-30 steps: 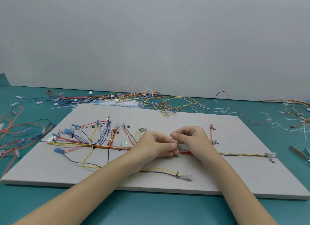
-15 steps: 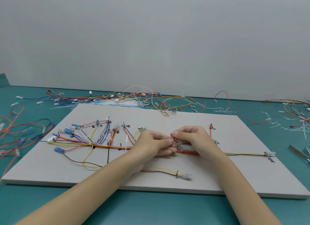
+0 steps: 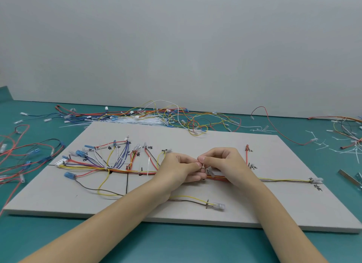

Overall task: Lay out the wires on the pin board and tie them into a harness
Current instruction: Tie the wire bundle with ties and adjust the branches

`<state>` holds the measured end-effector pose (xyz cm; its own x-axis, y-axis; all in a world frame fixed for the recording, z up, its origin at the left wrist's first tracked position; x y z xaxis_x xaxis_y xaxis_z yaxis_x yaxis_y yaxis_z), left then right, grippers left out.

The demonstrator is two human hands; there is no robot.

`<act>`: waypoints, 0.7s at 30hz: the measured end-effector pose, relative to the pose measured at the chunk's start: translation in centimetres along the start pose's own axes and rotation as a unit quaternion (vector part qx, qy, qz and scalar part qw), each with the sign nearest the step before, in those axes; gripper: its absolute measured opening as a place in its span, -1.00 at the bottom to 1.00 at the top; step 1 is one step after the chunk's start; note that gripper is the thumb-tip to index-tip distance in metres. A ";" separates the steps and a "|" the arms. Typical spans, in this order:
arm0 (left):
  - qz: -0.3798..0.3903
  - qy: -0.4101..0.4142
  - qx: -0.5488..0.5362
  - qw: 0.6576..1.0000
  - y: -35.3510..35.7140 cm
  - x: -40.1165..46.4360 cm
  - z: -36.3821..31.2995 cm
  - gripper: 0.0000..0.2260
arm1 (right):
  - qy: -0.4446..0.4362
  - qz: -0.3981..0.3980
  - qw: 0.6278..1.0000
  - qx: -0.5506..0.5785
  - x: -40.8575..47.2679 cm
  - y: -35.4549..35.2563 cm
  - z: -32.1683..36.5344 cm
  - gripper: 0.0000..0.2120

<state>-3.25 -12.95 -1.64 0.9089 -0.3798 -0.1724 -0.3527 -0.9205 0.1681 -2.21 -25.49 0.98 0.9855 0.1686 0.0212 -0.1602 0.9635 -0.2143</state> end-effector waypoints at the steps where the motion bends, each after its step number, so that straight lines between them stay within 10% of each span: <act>1: -0.005 0.003 -0.001 1.000 0.0 0.0 0.0 -0.95 | -0.002 0.000 1.000 -0.003 0.0 0.0 0.1 -0.95; 21: -0.014 0.067 -0.027 0.997 -0.4 -0.1 -1.0 -0.73 | 0.019 0.013 1.000 0.002 -0.1 0.1 -0.4 -0.93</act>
<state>-2.94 -12.43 -0.77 0.9412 -0.3344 -0.0473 -0.3171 -0.9232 0.2173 -2.28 -25.46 0.56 0.9825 0.1852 -0.0205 -0.1854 0.9598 -0.2108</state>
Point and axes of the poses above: each hand's wrist, its own x-axis towards the middle knuckle, its own y-axis out of the palm, z = x × y, the point moved 10 cm from there along x, towards the middle knuckle, and after that the axes turned 6 degrees about z, right-handed, at the moved point
